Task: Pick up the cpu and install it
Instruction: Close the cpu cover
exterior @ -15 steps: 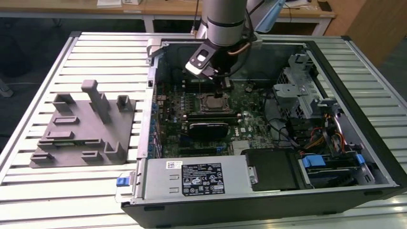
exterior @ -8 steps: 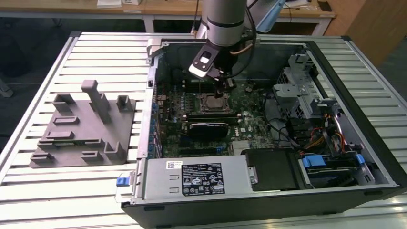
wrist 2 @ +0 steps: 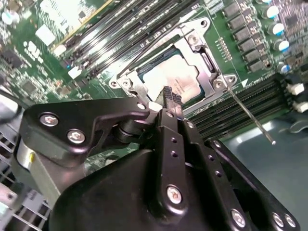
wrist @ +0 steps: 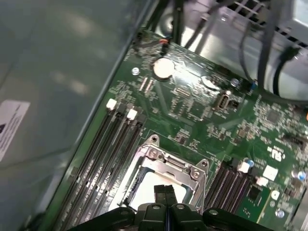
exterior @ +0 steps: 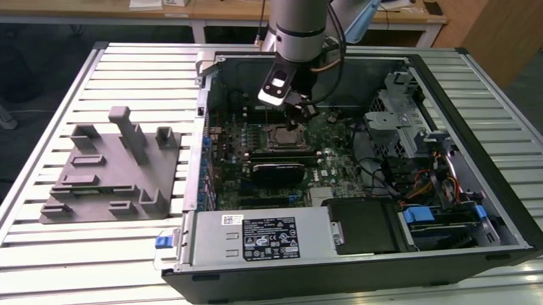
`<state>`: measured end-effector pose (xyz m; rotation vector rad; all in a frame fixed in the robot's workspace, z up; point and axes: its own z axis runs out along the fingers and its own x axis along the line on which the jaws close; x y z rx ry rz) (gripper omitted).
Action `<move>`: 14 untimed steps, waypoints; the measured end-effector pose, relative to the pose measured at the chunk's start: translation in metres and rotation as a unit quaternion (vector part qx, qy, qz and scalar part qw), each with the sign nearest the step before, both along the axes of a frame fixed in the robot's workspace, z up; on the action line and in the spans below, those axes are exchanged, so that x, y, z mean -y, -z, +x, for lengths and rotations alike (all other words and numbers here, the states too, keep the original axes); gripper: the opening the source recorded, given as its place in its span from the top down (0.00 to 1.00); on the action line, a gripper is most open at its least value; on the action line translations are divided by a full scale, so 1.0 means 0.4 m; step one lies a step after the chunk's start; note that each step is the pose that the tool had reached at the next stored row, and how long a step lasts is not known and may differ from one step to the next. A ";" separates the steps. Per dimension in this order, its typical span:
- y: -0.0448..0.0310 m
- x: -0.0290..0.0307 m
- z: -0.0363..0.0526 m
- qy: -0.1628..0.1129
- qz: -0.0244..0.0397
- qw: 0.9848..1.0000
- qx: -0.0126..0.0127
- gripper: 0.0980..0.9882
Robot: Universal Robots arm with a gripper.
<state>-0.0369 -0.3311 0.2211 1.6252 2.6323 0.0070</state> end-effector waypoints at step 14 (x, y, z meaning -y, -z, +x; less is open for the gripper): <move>0.001 0.000 0.000 -0.127 0.000 0.992 0.000 0.99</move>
